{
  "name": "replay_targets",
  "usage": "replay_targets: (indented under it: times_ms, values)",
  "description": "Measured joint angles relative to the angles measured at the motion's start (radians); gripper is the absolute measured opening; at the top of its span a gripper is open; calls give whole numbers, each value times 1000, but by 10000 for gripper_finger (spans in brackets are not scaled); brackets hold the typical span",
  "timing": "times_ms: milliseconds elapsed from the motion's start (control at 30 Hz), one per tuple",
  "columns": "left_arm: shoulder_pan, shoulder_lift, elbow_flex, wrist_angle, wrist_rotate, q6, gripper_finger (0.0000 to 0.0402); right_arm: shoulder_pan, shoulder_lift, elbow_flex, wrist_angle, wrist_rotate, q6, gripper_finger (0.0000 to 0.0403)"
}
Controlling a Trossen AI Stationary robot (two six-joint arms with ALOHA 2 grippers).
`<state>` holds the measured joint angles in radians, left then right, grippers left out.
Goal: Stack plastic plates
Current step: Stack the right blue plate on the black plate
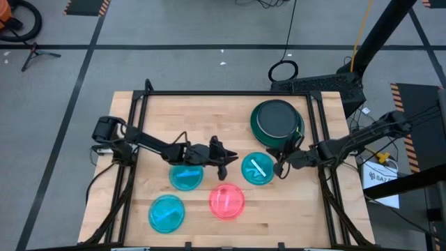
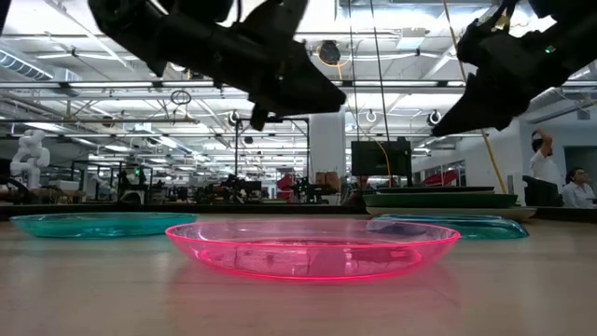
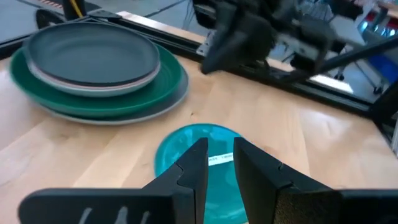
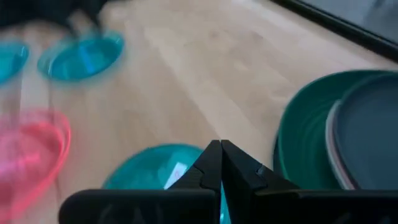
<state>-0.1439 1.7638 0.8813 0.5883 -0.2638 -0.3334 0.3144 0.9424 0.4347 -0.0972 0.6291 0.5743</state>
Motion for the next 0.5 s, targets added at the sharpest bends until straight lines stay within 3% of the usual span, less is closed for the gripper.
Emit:
replay_targets:
  times_ms: [133,300,500]
  values:
    - [-11,69,108,-110,0,32,81,-44,0,0,-41,-55,153,0]
    - [-14,146,249,-379,0,45,81,-92,5,0,-262,-200,382,0]
    - [-15,223,378,-638,0,64,81,-89,31,0,-463,-244,555,0]
